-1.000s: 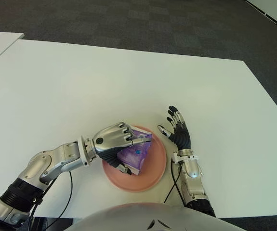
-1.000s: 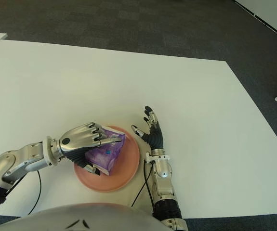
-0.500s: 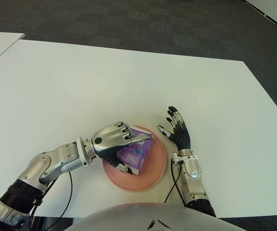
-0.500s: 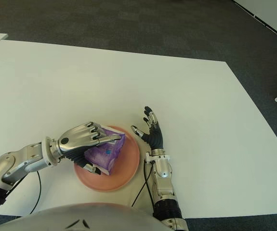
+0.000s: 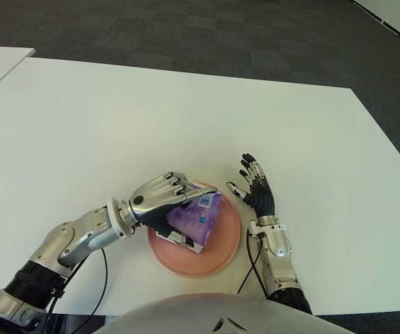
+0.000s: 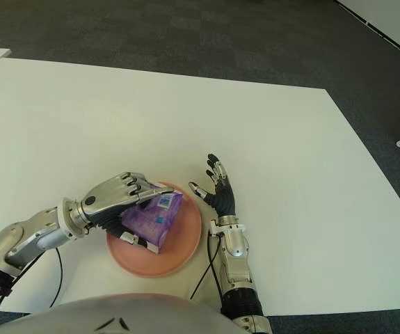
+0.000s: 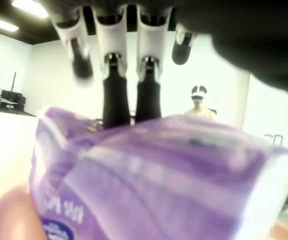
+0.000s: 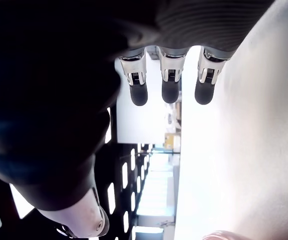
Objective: Put the tissue paper into the plate.
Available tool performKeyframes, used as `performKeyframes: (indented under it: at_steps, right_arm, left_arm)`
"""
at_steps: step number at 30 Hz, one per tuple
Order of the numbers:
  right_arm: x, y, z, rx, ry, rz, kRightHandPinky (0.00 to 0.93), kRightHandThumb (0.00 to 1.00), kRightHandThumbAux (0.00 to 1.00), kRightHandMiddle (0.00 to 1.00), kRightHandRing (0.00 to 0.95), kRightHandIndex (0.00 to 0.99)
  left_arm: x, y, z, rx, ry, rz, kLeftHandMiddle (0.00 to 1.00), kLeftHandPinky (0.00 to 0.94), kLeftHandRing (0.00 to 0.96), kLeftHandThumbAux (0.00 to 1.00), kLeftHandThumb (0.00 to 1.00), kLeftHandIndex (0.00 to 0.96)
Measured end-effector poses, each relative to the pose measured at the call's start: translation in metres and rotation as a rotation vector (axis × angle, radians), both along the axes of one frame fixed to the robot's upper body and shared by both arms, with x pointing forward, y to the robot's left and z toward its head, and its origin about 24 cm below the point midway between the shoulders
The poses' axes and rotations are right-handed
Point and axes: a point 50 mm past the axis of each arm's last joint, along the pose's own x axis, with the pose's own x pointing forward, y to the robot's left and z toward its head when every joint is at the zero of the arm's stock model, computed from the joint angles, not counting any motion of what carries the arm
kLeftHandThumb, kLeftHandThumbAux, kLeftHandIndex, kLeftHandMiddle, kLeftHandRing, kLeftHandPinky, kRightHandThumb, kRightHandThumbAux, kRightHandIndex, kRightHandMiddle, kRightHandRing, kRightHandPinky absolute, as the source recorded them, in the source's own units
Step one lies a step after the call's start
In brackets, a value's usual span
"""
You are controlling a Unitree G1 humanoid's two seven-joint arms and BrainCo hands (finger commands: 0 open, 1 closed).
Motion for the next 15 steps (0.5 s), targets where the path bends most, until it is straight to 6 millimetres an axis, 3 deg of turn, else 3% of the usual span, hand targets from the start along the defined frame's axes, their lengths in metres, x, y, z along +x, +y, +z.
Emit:
performKeyframes:
  at_steps: [15]
  right_arm:
    - [0.015,0.001,0.006,-0.007,-0.064,0.051,0.043,0.0,0.88,0.0,0.0,0.004]
  left_arm:
    - [0.018,0.036,0.069,-0.323,0.108,0.029,0.0,0.0,0.0,0.34,0.169,0.0]
